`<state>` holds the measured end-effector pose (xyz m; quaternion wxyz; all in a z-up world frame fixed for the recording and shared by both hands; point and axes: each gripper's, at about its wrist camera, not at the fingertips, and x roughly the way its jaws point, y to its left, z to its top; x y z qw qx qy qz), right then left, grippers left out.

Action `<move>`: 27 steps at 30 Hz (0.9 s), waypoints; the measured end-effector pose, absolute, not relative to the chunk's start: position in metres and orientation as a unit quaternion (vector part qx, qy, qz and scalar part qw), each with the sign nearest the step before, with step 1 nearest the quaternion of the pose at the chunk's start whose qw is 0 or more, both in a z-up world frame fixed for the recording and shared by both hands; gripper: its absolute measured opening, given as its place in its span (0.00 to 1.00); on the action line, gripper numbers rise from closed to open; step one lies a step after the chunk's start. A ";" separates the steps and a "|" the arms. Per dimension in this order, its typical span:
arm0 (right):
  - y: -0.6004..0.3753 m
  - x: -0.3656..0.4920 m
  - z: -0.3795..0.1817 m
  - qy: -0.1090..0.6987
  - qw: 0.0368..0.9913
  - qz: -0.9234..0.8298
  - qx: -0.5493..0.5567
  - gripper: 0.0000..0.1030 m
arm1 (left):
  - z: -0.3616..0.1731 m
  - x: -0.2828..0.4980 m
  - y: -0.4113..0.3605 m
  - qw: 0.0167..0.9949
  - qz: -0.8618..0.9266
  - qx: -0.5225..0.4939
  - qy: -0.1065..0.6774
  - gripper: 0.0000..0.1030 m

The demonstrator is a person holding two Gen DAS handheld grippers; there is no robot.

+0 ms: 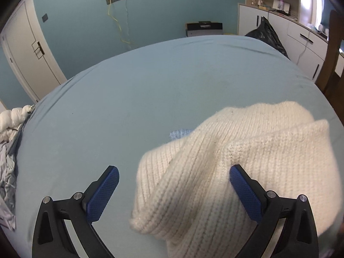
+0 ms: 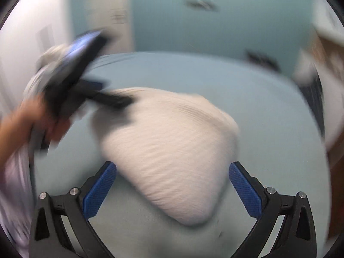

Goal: Fold small clothes

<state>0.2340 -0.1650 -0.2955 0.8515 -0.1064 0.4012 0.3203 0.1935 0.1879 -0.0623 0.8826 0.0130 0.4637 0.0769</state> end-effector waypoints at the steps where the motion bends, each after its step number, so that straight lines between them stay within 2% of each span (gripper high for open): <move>1: -0.164 0.249 -0.300 0.429 0.847 0.305 -0.076 0.99 | -0.065 0.192 0.188 0.883 0.078 0.008 0.463 1.00; 4: -0.155 0.270 -0.315 0.502 0.825 0.252 -0.053 0.99 | -0.072 0.188 0.186 0.882 0.087 0.021 0.463 1.00; 11: -0.152 0.309 -0.348 0.513 0.802 0.294 -0.090 0.99 | -0.075 0.176 0.170 0.885 0.094 0.053 0.453 1.00; 14: -0.159 0.324 -0.379 0.578 0.762 0.292 -0.005 0.99 | -0.074 0.172 0.164 0.886 0.103 0.070 0.446 1.00; 16: -0.163 0.329 -0.379 0.595 0.746 0.297 0.029 0.99 | -0.072 0.171 0.162 0.887 0.110 0.077 0.442 1.00; 19: -0.151 0.347 -0.359 0.624 0.722 0.299 0.020 0.99 | -0.072 0.172 0.159 0.886 0.118 0.066 0.443 1.00; 22: -0.157 0.350 -0.315 0.569 0.772 0.276 0.063 0.99 | -0.073 0.169 0.161 0.887 0.117 0.056 0.442 1.00; 24: -0.143 0.358 -0.305 0.546 0.791 0.273 0.041 0.99 | -0.074 0.169 0.161 0.888 0.116 0.058 0.442 1.00; 27: -0.123 0.366 -0.329 0.558 0.796 0.232 -0.017 0.99 | -0.074 0.170 0.162 0.888 0.116 0.058 0.442 1.00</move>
